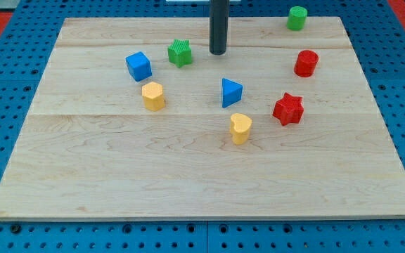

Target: Push the blue cube left and up

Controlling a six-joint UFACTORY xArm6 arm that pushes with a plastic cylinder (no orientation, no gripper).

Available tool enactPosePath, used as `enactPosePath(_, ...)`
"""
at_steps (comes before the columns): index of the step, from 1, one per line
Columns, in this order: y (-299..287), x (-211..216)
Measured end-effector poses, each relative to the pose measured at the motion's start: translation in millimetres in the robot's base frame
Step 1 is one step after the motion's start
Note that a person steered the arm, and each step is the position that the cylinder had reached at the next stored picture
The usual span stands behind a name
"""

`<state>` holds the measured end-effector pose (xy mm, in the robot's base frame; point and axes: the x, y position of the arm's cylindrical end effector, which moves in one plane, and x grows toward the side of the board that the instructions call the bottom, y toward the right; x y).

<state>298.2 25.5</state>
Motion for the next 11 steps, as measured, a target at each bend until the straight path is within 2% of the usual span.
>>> enactPosePath(1,1.1,33.7)
enactPosePath(2,-36.4,46.4)
enactPosePath(4,-98.8,43.0)
enactPosePath(6,-135.6,58.7)
enactPosePath(9,-163.6,10.5)
enactPosePath(11,-220.2,8.2)
